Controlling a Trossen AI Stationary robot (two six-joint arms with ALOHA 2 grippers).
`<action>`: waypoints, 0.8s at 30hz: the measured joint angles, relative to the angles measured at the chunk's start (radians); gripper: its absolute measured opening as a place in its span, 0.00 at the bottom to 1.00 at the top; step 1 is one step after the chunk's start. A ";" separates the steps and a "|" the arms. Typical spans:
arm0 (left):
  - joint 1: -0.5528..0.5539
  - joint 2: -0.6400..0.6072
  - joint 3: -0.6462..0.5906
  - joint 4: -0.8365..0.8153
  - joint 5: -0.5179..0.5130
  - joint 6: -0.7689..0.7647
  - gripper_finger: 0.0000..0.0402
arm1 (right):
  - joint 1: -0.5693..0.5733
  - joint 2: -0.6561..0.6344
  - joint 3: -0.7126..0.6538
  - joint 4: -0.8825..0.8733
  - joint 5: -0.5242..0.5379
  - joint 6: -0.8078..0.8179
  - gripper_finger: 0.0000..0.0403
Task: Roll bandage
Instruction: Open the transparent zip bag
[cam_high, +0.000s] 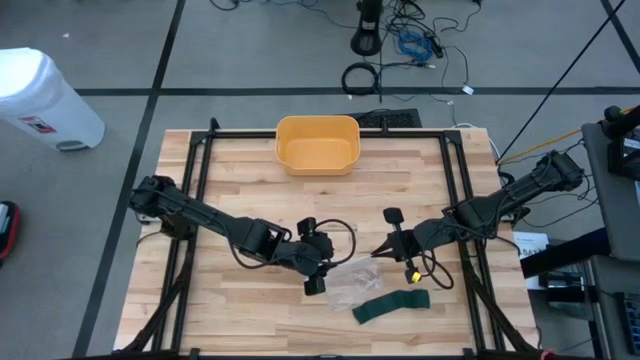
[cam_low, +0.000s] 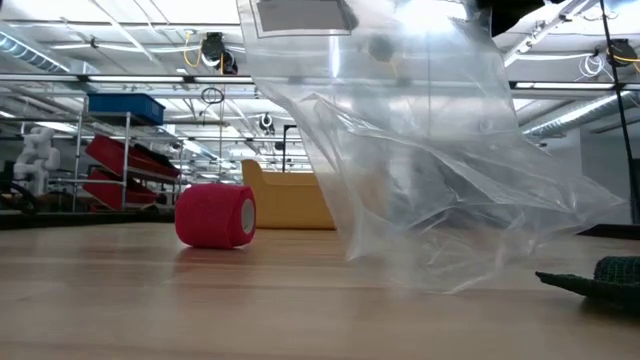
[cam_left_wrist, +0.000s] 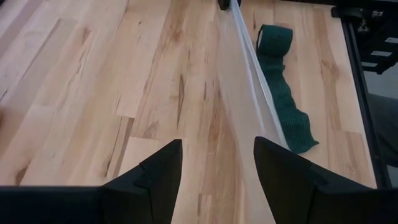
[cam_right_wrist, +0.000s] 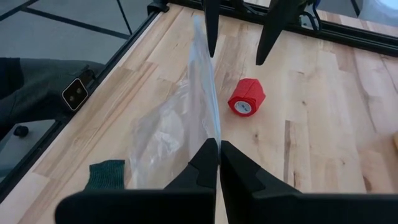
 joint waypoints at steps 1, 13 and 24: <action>0.000 0.000 0.000 0.000 0.000 0.000 0.51 | 0.000 0.000 0.000 0.000 0.000 0.000 0.00; 0.000 -0.013 0.000 0.001 -0.010 0.003 0.51 | 0.000 0.000 0.000 -0.003 -0.001 0.002 0.00; 0.000 -0.014 0.000 0.001 -0.010 0.002 0.51 | 0.000 0.000 0.000 -0.003 -0.001 0.003 0.00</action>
